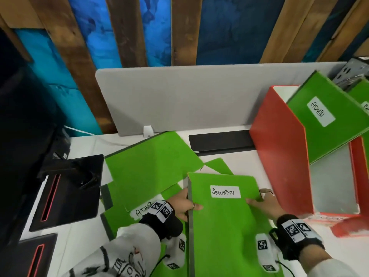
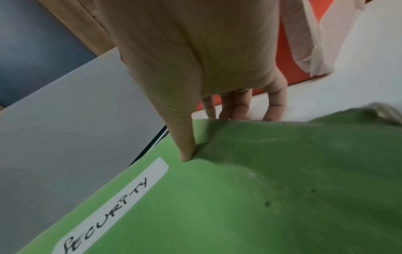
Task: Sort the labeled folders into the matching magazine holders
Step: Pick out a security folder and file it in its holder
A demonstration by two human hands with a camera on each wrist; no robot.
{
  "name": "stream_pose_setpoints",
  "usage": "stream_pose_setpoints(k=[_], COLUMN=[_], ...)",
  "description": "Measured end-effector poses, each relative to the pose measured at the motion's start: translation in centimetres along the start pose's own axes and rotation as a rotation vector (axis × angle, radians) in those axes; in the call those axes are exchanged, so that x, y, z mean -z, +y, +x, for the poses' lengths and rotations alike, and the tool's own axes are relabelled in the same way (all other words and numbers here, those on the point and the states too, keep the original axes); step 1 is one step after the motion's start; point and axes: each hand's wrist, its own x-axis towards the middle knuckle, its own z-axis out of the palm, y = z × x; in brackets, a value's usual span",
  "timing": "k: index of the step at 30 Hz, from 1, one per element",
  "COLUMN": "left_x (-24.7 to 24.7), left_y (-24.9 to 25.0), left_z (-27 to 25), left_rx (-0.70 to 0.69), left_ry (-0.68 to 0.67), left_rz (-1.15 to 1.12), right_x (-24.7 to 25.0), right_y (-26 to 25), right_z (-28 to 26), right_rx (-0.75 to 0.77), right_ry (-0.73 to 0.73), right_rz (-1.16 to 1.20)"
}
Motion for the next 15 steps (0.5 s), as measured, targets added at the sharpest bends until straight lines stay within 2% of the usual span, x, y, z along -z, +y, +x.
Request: stream_pose_setpoints(k=[4, 8, 12, 15], left_x=[-0.2, 1.7, 2.9, 3.2], left_y=[0.9, 1.8, 2.9, 3.2], left_z=[-0.3, -0.7, -2.0, -2.7], left_rx=[-0.117, -0.324, -0.4, -0.396], left_ry=[-0.043, 0.119, 0.232, 0.232], left_rz=[-0.197, -0.24, -0.192, -0.291], right_x=[1.6, 1.7, 0.7, 0.4], right_y=[-1.6, -3.2, -4.6, -5.2], right_z=[-3.1, -4.9, -5.8, -5.5], right_rx=[0.055, 0.146, 0.229, 0.294], right_ry=[0.026, -0.018, -0.072, 0.031], right_rz=[0.164, 0.313, 0.373, 0.369])
